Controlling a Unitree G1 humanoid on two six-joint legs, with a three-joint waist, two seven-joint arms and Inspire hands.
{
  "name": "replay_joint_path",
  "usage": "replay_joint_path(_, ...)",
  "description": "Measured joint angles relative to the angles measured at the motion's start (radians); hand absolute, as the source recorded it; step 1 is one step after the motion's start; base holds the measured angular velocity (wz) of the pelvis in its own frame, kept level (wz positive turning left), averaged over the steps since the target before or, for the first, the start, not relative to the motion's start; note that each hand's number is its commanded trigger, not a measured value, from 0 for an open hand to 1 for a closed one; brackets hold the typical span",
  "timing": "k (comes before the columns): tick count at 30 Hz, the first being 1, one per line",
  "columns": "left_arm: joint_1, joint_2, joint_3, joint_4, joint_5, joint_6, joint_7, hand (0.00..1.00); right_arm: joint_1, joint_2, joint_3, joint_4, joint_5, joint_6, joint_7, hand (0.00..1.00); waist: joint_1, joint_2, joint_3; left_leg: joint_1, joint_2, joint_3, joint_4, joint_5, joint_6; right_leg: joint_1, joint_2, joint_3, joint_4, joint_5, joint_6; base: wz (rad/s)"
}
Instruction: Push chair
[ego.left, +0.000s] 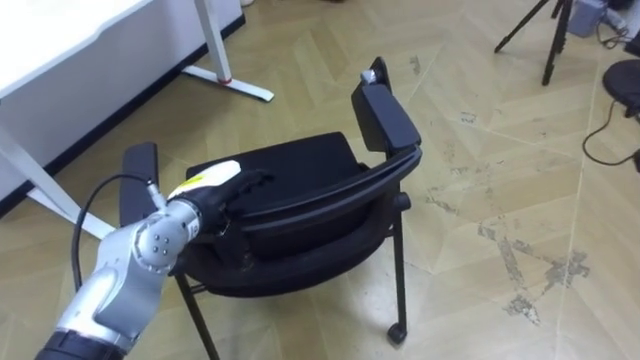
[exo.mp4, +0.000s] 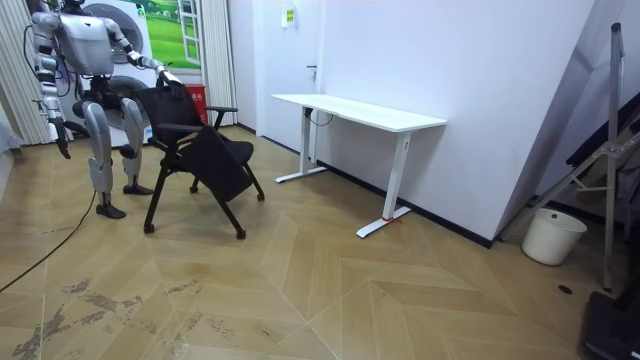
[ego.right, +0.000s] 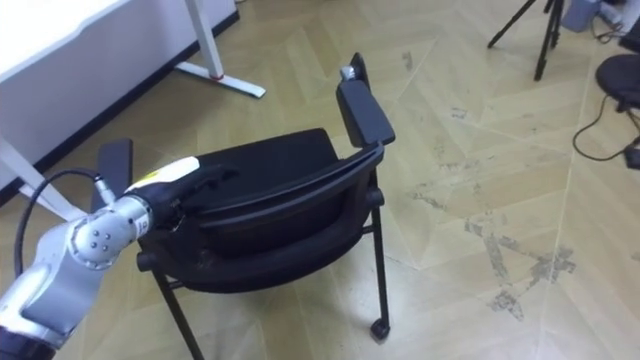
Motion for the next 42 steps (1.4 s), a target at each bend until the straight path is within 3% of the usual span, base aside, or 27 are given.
replay_joint_path(4, 0.001, 0.017, -0.029, -0.01, 0.017, -0.009, -0.003, 1.0, 0.007, -0.001, 0.0, -0.001, 0.001, 0.0, -0.001, 0.0, -0.001, 0.014, 0.0013, -0.001, 0.0, 0.0, -0.002, 0.0, 0.0, 0.003, 0.001, 0.003, 0.001, 0.009, -0.01, 0.0)
replay_joint_path(15, 0.013, 0.003, -0.036, -0.048, 0.068, -0.009, 0.029, 1.0, 0.001, 0.009, -0.003, -0.028, 0.041, -0.002, 0.003, 0.0, 0.004, 0.021, 0.0013, -0.009, 0.0, -0.002, -0.008, 0.0, 0.0, -0.001, 0.002, -0.003, -0.001, 0.011, -0.013, 0.01)
replay_joint_path(19, 0.013, 0.003, -0.036, -0.052, 0.068, -0.009, 0.036, 1.0, 0.004, 0.01, -0.005, -0.002, 0.058, -0.003, 0.022, 0.0, 0.003, 0.028, -0.0029, -0.009, 0.0, 0.003, -0.005, 0.0, 0.0, -0.008, 0.001, 0.002, -0.001, 0.011, -0.013, -0.03)
replay_joint_path(20, 0.014, 0.003, -0.036, -0.054, 0.068, -0.009, 0.043, 1.0, 0.006, 0.011, -0.02, 0.005, 0.06, -0.002, 0.022, 0.0, 0.002, 0.036, -0.0078, -0.011, 0.0, 0.006, -0.004, 0.0, 0.0, -0.016, 0.001, 0.005, -0.001, 0.011, -0.013, -0.06)
replay_joint_path(23, 0.014, 0.004, -0.035, -0.054, 0.069, -0.003, 0.049, 1.0, 0.026, 0.01, -0.062, 0.006, 0.087, -0.002, 0.019, 0.0, -0.001, 0.037, -0.0076, -0.01, 0.0, 0.012, -0.004, 0.0, 0.0, -0.015, 0.002, 0.015, 0.003, 0.011, -0.013, -0.08)
replay_joint_path(27, 0.042, 0.008, -0.019, -0.056, 0.069, 0.0, 0.075, 1.0, 0.051, 0.014, -0.124, 0.002, 0.138, -0.006, -0.008, 0.0, -0.018, 0.034, -0.0008, 0.005, -0.002, 0.036, -0.005, 0.0, 0.0, -0.014, 0.003, 0.035, 0.003, 0.011, -0.012, -0.17)
replay_joint_path(30, 0.055, 0.012, 0.007, -0.051, 0.067, 0.002, 0.078, 1.0, 0.078, 0.02, -0.218, -0.036, 0.192, -0.011, -0.054, 0.0, -0.024, 0.036, 0.0019, 0.011, -0.002, 0.064, -0.005, 0.0, 0.0, -0.022, 0.006, 0.071, 0.006, 0.01, -0.01, -0.28)
replay_joint_path(33, 0.099, 0.035, 0.044, -0.07, 0.053, 0.005, 0.1, 1.0, 0.117, 0.022, -0.327, -0.163, 0.248, -0.013, -0.133, 0.0, -0.064, 0.037, -0.0001, 0.005, -0.003, 0.082, -0.005, 0.0, 0.0, -0.042, 0.007, 0.085, 0.02, 0.007, -0.007, -0.18)
replay_joint_path(36, 0.14, 0.048, 0.085, -0.086, 0.055, 0.013, 0.127, 1.0, 0.174, 0.037, -0.433, -0.399, 0.256, -0.013, -0.25, 0.0, -0.105, 0.036, -0.0003, 0.001, -0.006, 0.097, -0.005, 0.0, 0.0, -0.057, 0.007, 0.097, 0.039, 0.007, -0.007, -0.12)
replay_joint_path(37, 0.142, 0.051, 0.091, -0.086, 0.055, 0.019, 0.134, 1.0, 0.183, 0.041, -0.46, -0.49, 0.255, -0.032, -0.303, 0.0, -0.116, 0.034, -0.0002, 0.0, -0.007, 0.109, -0.005, 0.0, 0.0, -0.068, 0.007, 0.11, 0.049, 0.007, -0.007, -0.19)
replay_joint_path(39, 0.142, 0.077, 0.091, -0.086, 0.048, 0.024, 0.155, 1.0, 0.182, 0.04, -0.471, -0.662, 0.249, -0.046, -0.421, 0.0, -0.129, 0.026, -0.0003, -0.01, -0.014, 0.122, -0.004, 0.0, 0.001, -0.103, 0.006, 0.131, 0.074, 0.003, -0.003, -0.27)
replay_joint_path(42, 0.142, 0.102, 0.098, -0.086, 0.042, 0.022, 0.172, 1.0, 0.186, 0.04, -0.467, -0.835, 0.228, -0.056, -0.514, 0.0, -0.133, 0.026, -0.0022, -0.025, -0.017, 0.123, 0.0, -0.005, 0.008, -0.127, 0.006, 0.142, 0.086, 0.004, 0.0, -0.14)
